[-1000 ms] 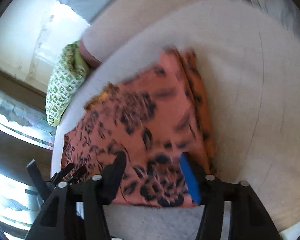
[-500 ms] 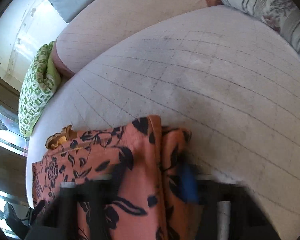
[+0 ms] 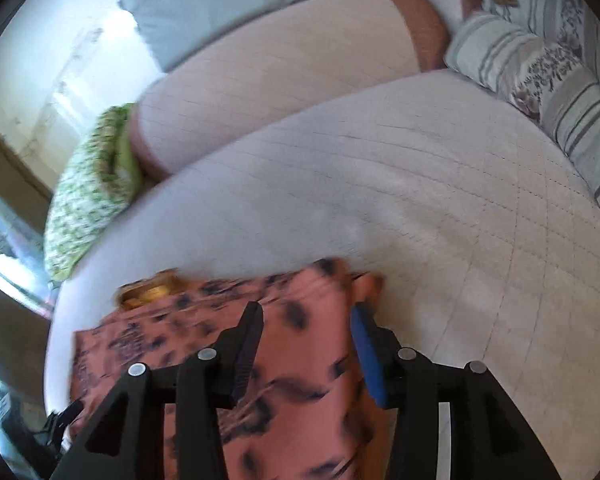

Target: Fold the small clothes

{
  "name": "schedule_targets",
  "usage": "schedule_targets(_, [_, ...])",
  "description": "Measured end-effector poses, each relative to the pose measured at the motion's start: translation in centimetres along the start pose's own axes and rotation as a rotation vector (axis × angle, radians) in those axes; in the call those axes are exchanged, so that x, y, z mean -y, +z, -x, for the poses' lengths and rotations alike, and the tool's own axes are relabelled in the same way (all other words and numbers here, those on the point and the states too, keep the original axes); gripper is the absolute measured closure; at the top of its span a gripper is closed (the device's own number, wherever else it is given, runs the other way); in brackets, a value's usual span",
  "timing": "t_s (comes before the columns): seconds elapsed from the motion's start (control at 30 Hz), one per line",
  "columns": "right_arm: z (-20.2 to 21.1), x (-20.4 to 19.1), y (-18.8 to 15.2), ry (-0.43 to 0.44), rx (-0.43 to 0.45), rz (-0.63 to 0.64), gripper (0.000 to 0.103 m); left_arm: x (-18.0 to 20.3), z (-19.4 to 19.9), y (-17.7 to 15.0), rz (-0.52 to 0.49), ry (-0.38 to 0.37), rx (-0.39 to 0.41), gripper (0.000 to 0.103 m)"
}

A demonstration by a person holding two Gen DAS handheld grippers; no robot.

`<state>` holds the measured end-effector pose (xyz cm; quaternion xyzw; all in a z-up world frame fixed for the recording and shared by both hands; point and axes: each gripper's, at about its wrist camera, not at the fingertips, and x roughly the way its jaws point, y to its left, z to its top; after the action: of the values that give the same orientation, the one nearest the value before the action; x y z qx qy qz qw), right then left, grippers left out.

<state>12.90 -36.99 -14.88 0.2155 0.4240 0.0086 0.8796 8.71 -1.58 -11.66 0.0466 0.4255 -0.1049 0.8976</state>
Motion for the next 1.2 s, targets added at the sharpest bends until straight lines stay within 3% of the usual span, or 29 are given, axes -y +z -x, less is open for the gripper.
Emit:
schedule_targets(0.1, [2.0, -1.6, -2.5, 0.15, -0.038, -0.019, 0.042, -0.9, 1.1, -0.6, 0.014, 0.012, 0.019, 0.013])
schedule_targets(0.13, [1.9, -1.6, -3.4, 0.187, -0.059, -0.025, 0.034, -1.2, 0.8, -0.9, 0.02, 0.017, 0.006, 0.013])
schedule_targets(0.17, [1.1, -1.1, -4.5, 0.196, -0.09, -0.045, 0.033, -1.4, 0.4, -1.1, 0.023, 0.022, -0.011, 0.013])
schedule_targets(0.23, [-1.9, 1.4, -6.0, 0.095, -0.173, -0.114, 0.034, -1.9, -1.2, -1.6, 0.03, 0.034, -0.064, 0.013])
schedule_targets(0.27, [-2.5, 2.9, -6.5, 0.108, -0.176, -0.162, 0.043, -2.1, -1.8, -1.8, 0.031, 0.044, -0.092, 0.013])
schedule_targets(0.3, [-1.9, 3.4, -6.4, 0.132, -0.145, -0.197, 0.044, -2.5, -1.5, -1.8, 0.04, 0.04, -0.091, 0.013])
schedule_targets(0.4, [2.0, 2.0, -5.8, 0.166, -0.058, -0.165, 0.037, -3.4, 1.5, -1.3, 0.062, 0.049, 0.0, 0.013])
schedule_targets(0.53, [3.8, 1.1, -7.8, 0.251, -0.075, -0.158, 0.033, -5.7, 4.1, -1.9, 0.093, 0.1, 0.051, 0.013])
schedule_targets(0.63, [1.2, 2.1, -10.8, 0.171, -0.152, -0.185, 0.033, -8.2, 2.9, -3.6, 0.138, 0.16, -0.014, 0.013])
schedule_targets(0.7, [0.7, 2.9, -11.4, 0.204, -0.137, -0.231, 0.035, -9.7, 0.5, -5.0, 0.149, 0.231, -0.135, 0.012])
schedule_targets(0.73, [1.2, 2.2, -11.1, 0.189, -0.134, -0.226, 0.035, -10.6, 0.6, -5.2, 0.195, 0.193, -0.142, 0.012])
schedule_targets(0.8, [2.7, 0.7, -10.5, 0.189, -0.101, -0.173, 0.034, -11.4, 2.5, -5.0, 0.255, 0.187, -0.076, 0.012])
schedule_targets(0.87, [4.3, -0.7, -10.3, 0.208, -0.07, -0.111, 0.031, -11.5, 4.3, -4.7, 0.229, 0.192, -0.004, 0.012])
schedule_targets(0.93, [3.7, -1.2, -10.7, 0.206, -0.07, -0.102, 0.026, -11.8, 4.1, -5.0, 0.223, 0.197, -0.022, 0.013])
schedule_targets(0.97, [2.6, -0.6, -11.2, 0.17, -0.098, -0.119, 0.026, -12.3, 3.3, -5.4, 0.237, 0.167, -0.072, 0.023])
schedule_targets(1.0, [2.1, 0.1, -12.0, 0.129, -0.132, -0.14, 0.026, -12.8, 2.2, -6.1, 0.253, 0.118, -0.131, 0.057])
schedule_targets(1.03, [0.9, 0.7, -12.4, 0.12, -0.162, -0.158, 0.026, -13.0, 1.6, -6.5, 0.264, 0.083, -0.167, 0.058])
schedule_targets(1.1, [1.3, 0.5, -12.3, 0.125, -0.134, -0.159, 0.026, -13.0, 2.8, -6.2, 0.258, 0.081, -0.132, 0.067])
schedule_targets(1.2, [2.4, -0.3, -11.7, 0.147, -0.109, -0.139, 0.026, -13.3, 5.1, -5.3, 0.286, 0.084, -0.082, 0.065])
